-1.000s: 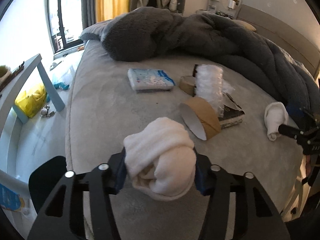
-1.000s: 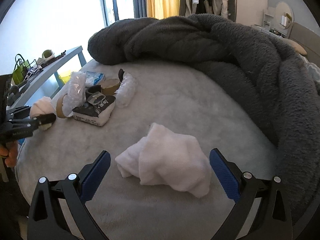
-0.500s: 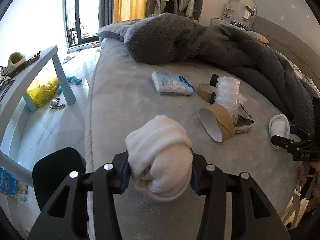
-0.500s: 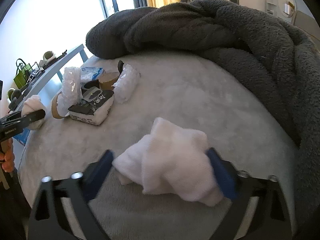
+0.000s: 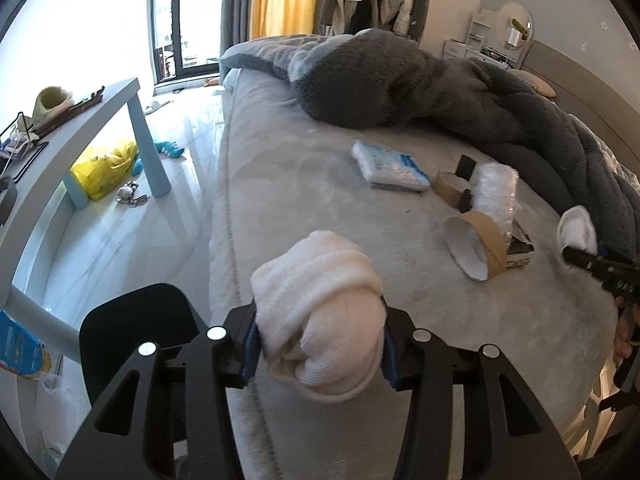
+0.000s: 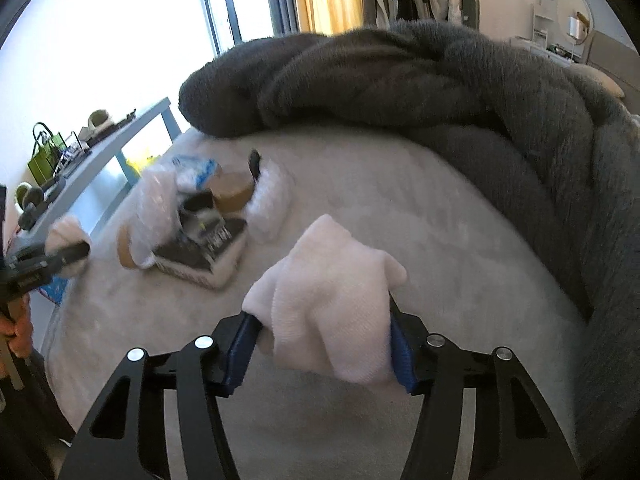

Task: Collect trash
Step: 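Grasp the white towel with the right gripper while the left gripper lifts the sock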

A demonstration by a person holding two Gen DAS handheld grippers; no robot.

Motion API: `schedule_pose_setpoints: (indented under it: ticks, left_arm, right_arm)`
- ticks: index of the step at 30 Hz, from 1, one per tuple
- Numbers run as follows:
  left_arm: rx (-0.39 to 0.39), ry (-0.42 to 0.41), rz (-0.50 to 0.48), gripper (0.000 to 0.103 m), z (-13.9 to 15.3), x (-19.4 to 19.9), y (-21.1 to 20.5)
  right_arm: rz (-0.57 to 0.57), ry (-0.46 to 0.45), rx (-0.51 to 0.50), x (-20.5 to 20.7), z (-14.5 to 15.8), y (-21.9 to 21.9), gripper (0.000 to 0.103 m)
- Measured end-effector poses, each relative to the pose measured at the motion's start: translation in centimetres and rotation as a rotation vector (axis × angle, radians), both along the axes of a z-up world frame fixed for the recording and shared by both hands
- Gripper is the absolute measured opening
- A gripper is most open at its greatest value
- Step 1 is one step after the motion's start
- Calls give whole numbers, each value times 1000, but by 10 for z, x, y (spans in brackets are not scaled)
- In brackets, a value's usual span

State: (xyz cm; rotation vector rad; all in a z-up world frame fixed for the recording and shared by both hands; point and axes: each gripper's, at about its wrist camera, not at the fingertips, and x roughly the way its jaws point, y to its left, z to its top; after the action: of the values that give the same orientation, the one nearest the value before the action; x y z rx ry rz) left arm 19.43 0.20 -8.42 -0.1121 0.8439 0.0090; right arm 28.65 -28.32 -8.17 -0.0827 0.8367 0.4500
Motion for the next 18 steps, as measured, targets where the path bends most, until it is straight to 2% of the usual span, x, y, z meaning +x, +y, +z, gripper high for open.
schedule_pose_setpoints:
  ticks: [5,14,18]
  left_arm:
    - [-12,9,31,50,0,-3,20]
    - [-7,56,80,50,-8,-13,69]
    - [20,83,87,50,-17,-18,92]
  right_arm:
    - [3,-43,37,1,26,13,59]
    - [51,-62,81,7,49,56,59]
    - [76,-78,95,7,58,79,59]
